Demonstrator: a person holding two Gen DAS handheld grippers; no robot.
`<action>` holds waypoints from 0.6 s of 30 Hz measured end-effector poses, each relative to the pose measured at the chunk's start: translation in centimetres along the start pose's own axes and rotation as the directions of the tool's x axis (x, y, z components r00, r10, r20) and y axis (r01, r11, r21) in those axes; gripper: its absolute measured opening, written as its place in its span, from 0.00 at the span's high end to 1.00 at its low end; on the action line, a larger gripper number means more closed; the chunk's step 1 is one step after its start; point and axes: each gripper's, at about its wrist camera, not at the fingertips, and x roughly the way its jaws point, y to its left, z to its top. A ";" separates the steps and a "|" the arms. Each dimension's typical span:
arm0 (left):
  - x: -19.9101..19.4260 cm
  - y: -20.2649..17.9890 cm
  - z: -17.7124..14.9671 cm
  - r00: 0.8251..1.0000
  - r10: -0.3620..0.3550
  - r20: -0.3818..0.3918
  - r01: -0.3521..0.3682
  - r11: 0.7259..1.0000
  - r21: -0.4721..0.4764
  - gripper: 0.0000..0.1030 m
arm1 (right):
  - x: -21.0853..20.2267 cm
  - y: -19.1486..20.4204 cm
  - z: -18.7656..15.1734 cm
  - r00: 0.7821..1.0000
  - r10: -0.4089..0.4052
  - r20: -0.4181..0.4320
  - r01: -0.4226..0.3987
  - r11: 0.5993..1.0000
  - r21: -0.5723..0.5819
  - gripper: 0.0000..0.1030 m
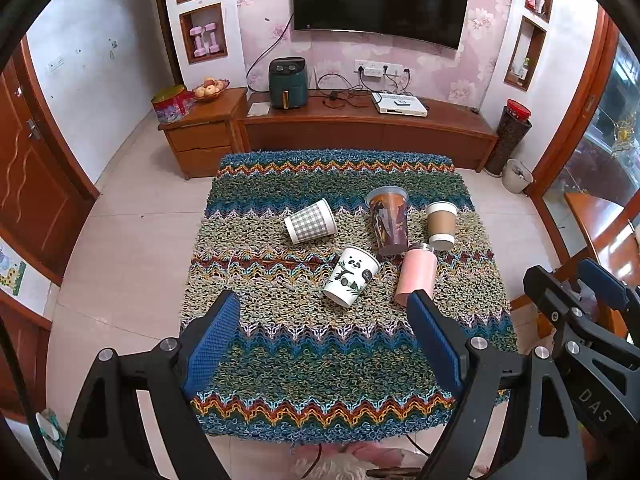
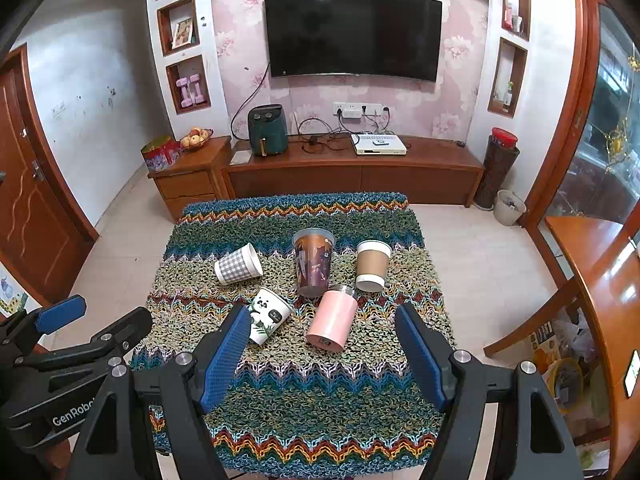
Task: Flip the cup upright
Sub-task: 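Move the right tool toward the brown kraft paper cup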
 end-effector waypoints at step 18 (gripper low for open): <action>-0.5 0.8 -0.2 1.000 -0.020 0.007 0.019 0.999 0.050 0.15 | -1.1 1.6 -0.7 0.998 -0.058 0.014 0.057 0.998 0.027 0.27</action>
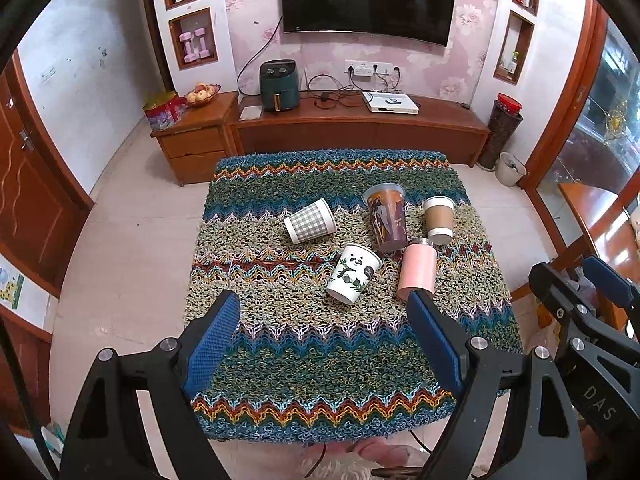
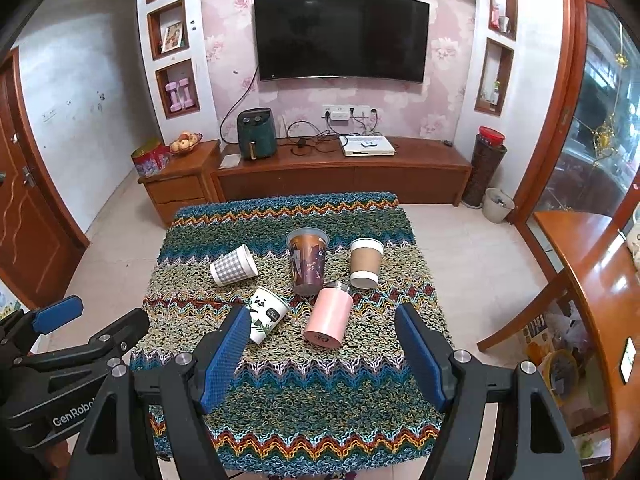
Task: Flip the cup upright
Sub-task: 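Move the right tool toward the brown kraft paper cup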
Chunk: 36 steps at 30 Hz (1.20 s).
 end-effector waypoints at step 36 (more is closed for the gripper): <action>1.5 -2.5 1.3 0.999 0.017 0.037 -0.018 1.000 0.008 0.15 | 2.8 -3.2 0.7 1.000 0.001 -0.026 -0.001 1.000 -0.006 0.27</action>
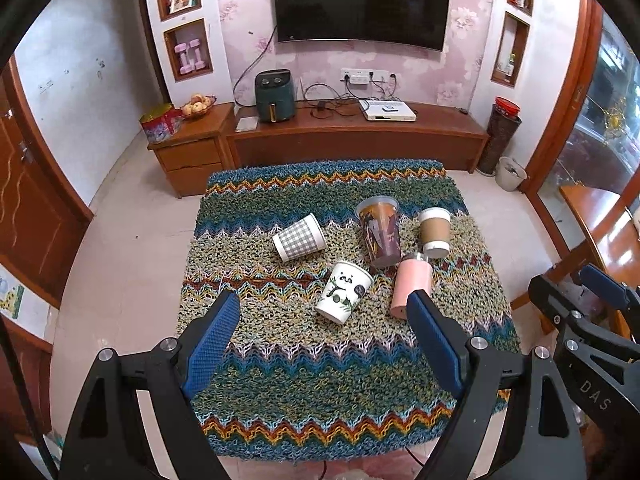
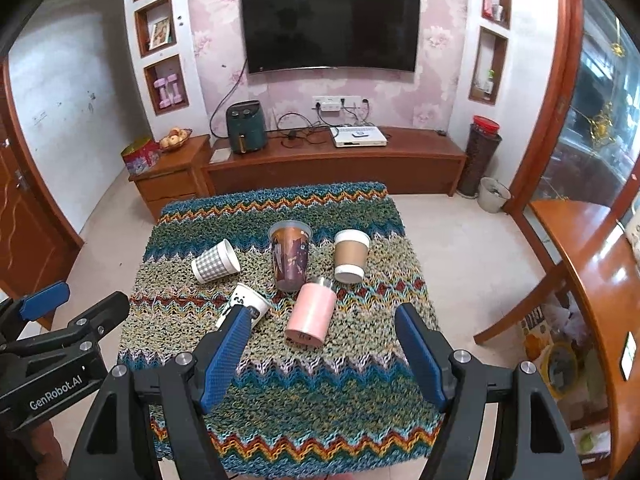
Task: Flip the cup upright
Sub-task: 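Move the right tool toward the brown kraft paper cup, then close the right tool fingers around the brown kraft cup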
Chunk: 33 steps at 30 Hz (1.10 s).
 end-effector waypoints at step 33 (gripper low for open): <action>9.1 -4.7 0.1 0.968 0.167 -0.186 -0.184 0.980 -0.077 0.15 | 27.4 -9.1 6.8 0.915 0.205 -0.347 -0.194 0.979 0.068 0.27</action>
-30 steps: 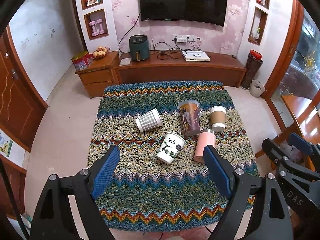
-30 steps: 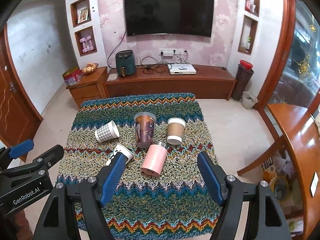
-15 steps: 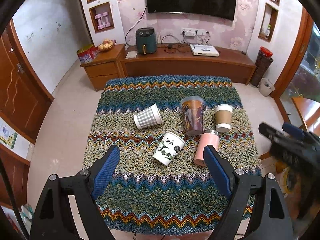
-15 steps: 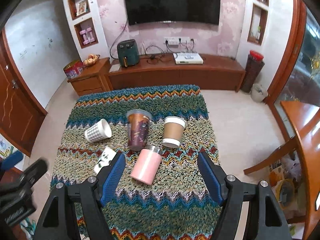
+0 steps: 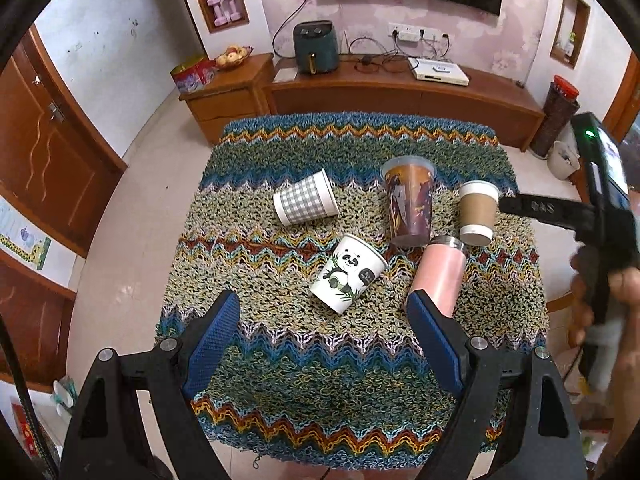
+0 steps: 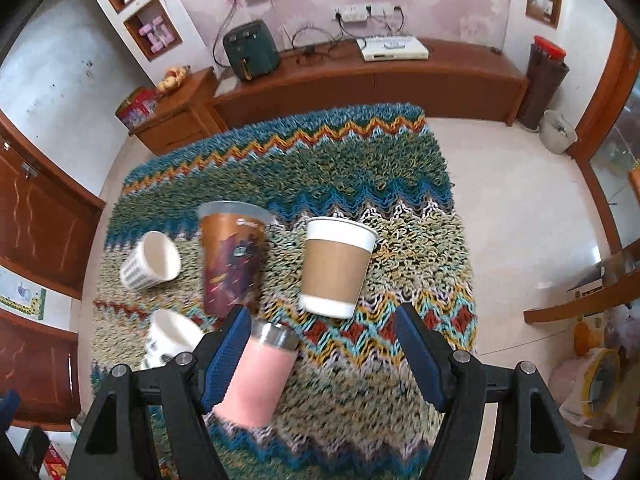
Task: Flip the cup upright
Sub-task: 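Close the right tool fingers around the brown kraft cup, then lift the brown cup with the right tool and carry it toward the left tool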
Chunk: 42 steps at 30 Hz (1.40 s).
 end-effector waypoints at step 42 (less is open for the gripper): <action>3.3 -0.8 -0.7 0.994 0.059 -0.097 -0.066 0.995 -0.077 0.15 | 6.9 -1.1 2.5 0.991 0.028 -0.129 -0.036 0.997 -0.063 0.39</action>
